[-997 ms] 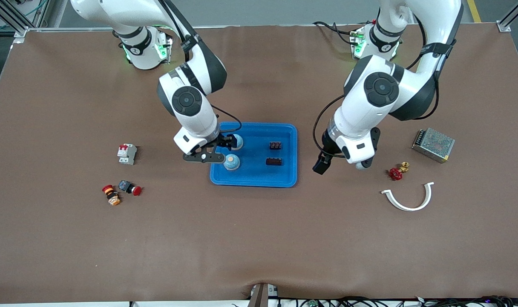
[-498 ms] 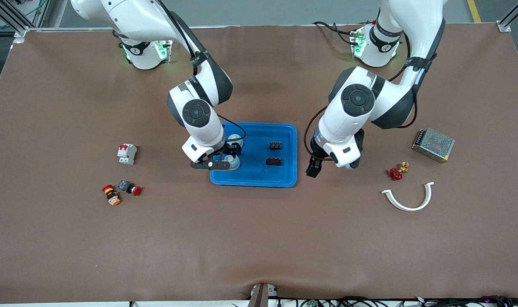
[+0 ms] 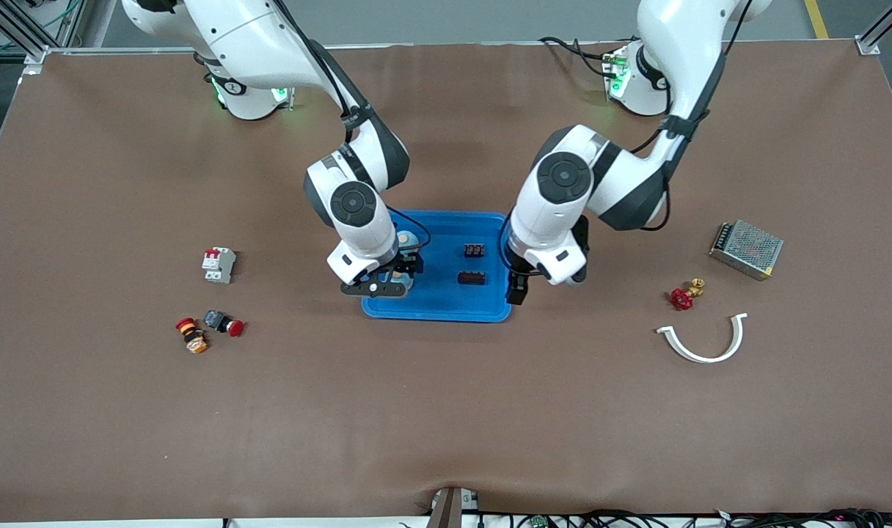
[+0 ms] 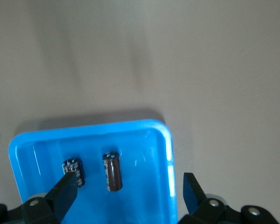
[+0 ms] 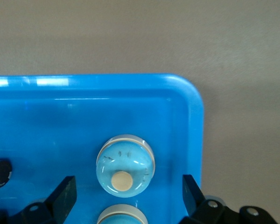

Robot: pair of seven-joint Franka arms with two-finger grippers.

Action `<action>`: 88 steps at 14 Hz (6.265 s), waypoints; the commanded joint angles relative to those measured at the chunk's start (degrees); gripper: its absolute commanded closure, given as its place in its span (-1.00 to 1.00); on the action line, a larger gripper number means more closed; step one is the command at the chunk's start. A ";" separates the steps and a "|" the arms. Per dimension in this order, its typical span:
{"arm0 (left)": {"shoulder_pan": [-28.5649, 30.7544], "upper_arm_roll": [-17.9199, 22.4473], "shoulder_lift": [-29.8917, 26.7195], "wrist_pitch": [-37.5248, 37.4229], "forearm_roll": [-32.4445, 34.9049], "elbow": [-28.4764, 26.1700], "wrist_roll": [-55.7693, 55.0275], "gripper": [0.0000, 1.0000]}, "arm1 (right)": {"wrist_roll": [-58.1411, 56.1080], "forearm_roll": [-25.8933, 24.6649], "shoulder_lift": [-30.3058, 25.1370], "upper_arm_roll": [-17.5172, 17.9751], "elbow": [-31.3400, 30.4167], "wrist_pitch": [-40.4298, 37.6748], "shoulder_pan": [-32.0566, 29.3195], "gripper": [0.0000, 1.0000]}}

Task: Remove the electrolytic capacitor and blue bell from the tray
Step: 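Close the right gripper on the bell while the left gripper grasps the capacitor, then lift the bell with the right gripper while the left gripper lifts the capacitor, then lower the bell beside the breaker while the left gripper carries the capacitor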

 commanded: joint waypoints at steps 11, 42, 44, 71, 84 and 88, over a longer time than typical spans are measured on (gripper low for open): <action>-3.13 0.68 12.09 0.07 1.98 8.27 -2.16 -1.00 | 0.83 0.44 3.91 -0.69 1.38 3.52 1.82 -1.00; -6.82 0.59 19.21 2.09 1.45 11.43 -7.70 -1.00 | 0.13 0.09 5.14 -0.78 1.47 5.20 1.56 0.33; -6.91 0.59 19.56 2.26 1.45 11.43 -8.23 -1.00 | -0.40 0.17 4.70 -0.78 2.25 4.41 1.04 0.33; -6.64 -0.02 17.37 -5.46 7.52 15.99 -0.41 1.00 | -70.25 -5.36 -20.87 -1.13 -10.12 -17.77 -36.13 0.33; -5.94 0.42 14.73 -9.06 7.34 16.09 11.35 1.00 | -91.01 -5.27 -19.64 -0.95 -25.15 4.38 -50.03 0.33; -3.92 0.06 10.87 -13.98 6.73 15.39 18.90 1.00 | -92.41 -5.27 -17.71 -0.95 -25.87 6.94 -50.65 0.33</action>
